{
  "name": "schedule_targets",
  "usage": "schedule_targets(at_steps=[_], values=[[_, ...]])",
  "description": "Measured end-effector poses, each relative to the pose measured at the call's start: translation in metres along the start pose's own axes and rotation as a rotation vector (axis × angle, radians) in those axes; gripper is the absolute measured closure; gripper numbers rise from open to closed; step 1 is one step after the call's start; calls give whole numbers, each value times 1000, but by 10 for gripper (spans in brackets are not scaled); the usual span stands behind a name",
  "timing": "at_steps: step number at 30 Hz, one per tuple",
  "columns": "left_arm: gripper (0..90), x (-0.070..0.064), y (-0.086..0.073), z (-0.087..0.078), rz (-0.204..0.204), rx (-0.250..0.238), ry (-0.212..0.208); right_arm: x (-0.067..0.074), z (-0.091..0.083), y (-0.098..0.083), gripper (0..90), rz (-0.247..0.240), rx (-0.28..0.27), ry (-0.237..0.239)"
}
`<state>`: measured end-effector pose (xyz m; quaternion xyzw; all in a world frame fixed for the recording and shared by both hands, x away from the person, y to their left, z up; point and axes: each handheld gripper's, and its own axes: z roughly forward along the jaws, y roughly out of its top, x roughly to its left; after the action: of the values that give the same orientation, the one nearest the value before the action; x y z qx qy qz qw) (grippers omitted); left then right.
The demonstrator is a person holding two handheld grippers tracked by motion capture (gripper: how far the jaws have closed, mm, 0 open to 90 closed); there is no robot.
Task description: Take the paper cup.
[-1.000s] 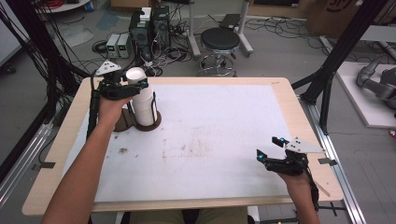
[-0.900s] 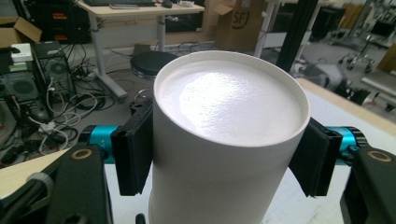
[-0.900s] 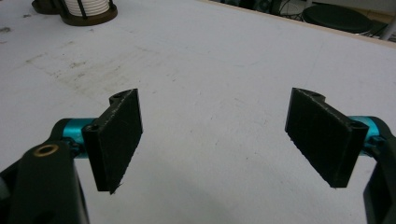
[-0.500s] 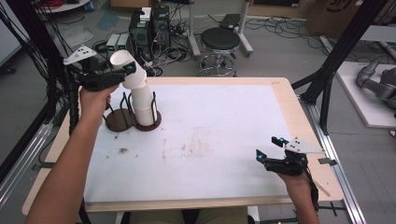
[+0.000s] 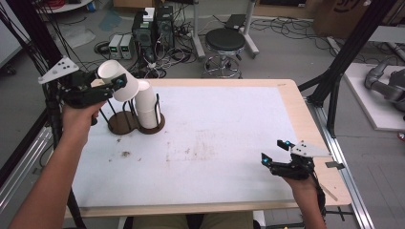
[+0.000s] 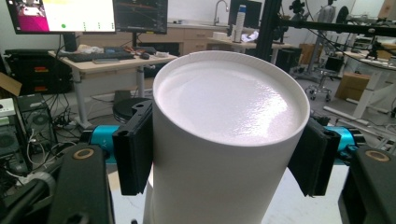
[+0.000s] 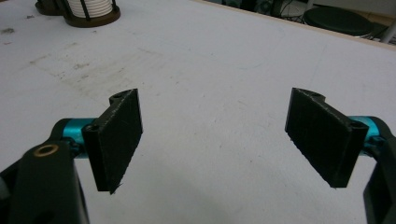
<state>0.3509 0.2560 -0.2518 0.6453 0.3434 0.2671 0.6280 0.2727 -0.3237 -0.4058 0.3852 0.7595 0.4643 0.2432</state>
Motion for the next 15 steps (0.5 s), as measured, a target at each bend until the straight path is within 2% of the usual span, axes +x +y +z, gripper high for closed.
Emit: schedule_targets(at_steps=[2, 6, 10, 11, 12, 13, 15], values=[[328, -5, -10, -10, -5, -10, -16, 0, 0, 0, 193, -1, -2, 0], [328, -15, -23, -19, -1, -7, -58, 1, 1, 0, 193, 2, 0, 3], [328, -26, -40, -21, 9, 9, -99, 3, 2, 1, 192, -1, 4, 11], [328, -26, -40, -21, 9, 9, -99, 3, 3, 1, 193, 1, 5, 15], [328, -31, -49, -19, 9, 20, -120, 3, 3, 1, 192, -2, 3, 15], [328, -31, -49, -19, 9, 20, -120, 4, 3, 1, 193, -1, 4, 14], [328, -37, -64, -16, 10, 37, -149, 4, 3, 1, 193, 0, 7, 15]])
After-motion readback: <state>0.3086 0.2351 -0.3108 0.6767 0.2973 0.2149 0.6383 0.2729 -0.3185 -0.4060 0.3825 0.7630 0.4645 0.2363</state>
